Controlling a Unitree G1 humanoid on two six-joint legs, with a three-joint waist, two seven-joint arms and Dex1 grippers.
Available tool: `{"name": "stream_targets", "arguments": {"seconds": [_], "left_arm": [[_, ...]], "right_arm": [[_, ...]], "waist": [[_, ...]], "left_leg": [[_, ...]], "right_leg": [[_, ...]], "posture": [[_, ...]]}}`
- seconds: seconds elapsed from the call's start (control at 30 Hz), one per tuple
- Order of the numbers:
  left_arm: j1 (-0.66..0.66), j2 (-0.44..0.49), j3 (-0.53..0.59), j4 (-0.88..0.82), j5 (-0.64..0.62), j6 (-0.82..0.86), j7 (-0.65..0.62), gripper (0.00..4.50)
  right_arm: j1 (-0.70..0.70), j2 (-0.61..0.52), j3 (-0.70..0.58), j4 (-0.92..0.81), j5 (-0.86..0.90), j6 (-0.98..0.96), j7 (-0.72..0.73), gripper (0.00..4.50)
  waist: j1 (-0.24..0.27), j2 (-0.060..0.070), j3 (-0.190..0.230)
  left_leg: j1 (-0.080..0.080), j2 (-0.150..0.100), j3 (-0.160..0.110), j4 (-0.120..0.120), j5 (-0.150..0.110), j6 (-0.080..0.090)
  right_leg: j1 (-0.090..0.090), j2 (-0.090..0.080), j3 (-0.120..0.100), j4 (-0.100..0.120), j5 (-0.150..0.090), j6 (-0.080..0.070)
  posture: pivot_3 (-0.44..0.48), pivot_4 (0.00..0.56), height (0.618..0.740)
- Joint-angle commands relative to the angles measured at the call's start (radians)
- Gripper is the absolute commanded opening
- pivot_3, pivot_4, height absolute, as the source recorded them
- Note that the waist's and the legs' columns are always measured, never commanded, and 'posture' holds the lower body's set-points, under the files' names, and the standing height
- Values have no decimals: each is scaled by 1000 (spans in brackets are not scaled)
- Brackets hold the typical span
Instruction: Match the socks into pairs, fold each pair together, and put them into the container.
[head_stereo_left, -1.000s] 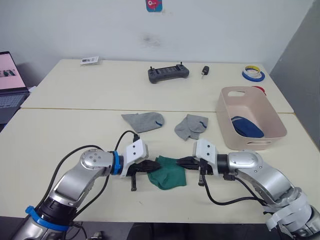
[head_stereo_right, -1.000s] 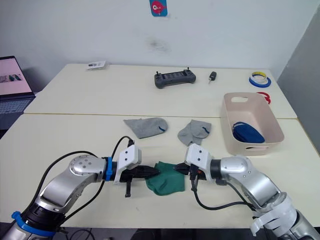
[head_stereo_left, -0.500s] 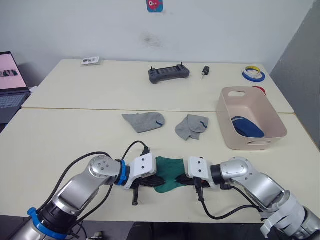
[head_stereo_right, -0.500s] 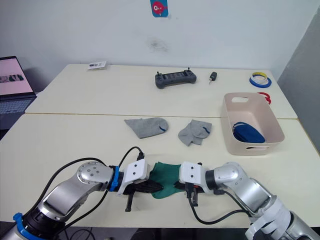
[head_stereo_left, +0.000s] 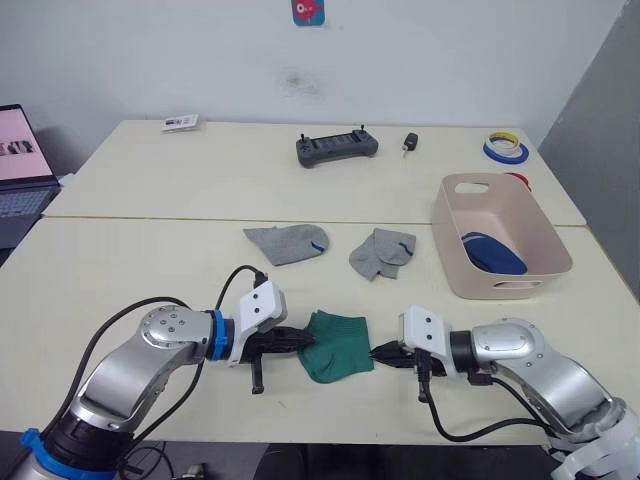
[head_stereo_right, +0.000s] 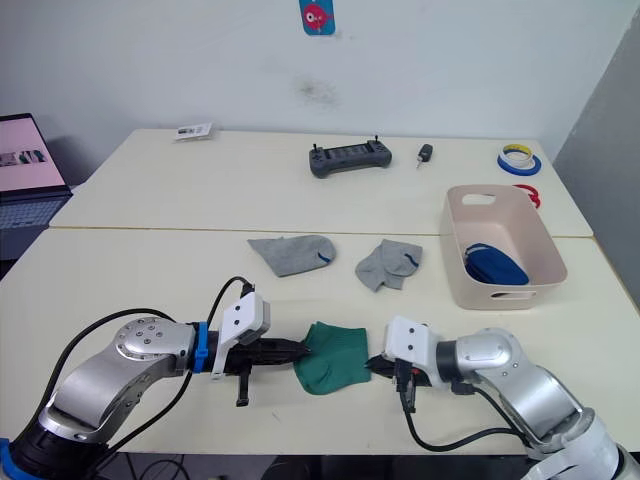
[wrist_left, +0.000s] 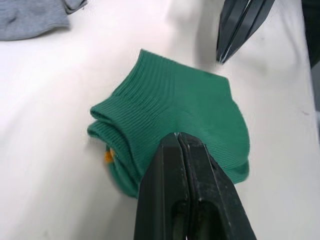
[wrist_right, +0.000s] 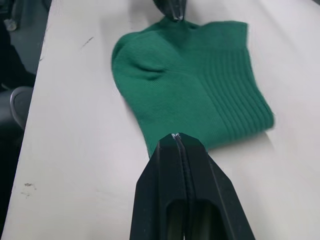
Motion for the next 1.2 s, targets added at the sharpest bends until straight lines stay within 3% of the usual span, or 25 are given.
{"name": "stream_targets", "arguments": {"seconds": [0.03,0.13,0.23,0.37,0.53,0.9,1.2], "left_arm": [[19,2,-34,36,46,-34,7,0],[40,-3,-56,87,89,-79,8,0],[53,-9,-55,114,102,-99,10,0],[67,-6,-54,135,117,-123,9,0],[78,-5,-56,145,124,-139,14,0],[90,-10,-58,132,122,-135,23,0],[106,-5,-58,122,120,-133,27,0]], "right_arm": [[20,8,-56,-51,30,65,-50,33],[12,40,-118,-63,152,265,-74,33],[-30,105,-216,-36,298,501,-110,618],[-96,179,-267,12,377,699,-180,1983],[-157,277,-261,108,377,810,-277,3720],[-215,560,-286,207,411,942,-395,3720],[-237,628,-348,260,447,930,-391,3720]], "waist": [[0,0,0],[-1,0,0],[-1,0,0],[-2,0,0],[-2,1,-1],[-5,1,-3],[-4,2,-2]], "left_leg": [[0,0,0,0,0,0],[0,0,1,0,0,0],[1,0,0,0,0,0],[1,0,0,0,0,0],[1,0,1,0,0,0],[2,1,1,-1,0,0],[2,0,1,-1,0,0]], "right_leg": [[0,0,0,0,0,0],[0,0,1,0,0,0],[0,0,0,1,0,0],[0,0,1,1,0,0],[0,0,1,2,0,0],[-1,1,1,4,0,0],[-2,1,1,5,0,0]], "posture": [[0,150,740],[0,150,740],[0,150,740],[0,150,740],[0,150,740],[0,150,740],[0,150,740]]}}
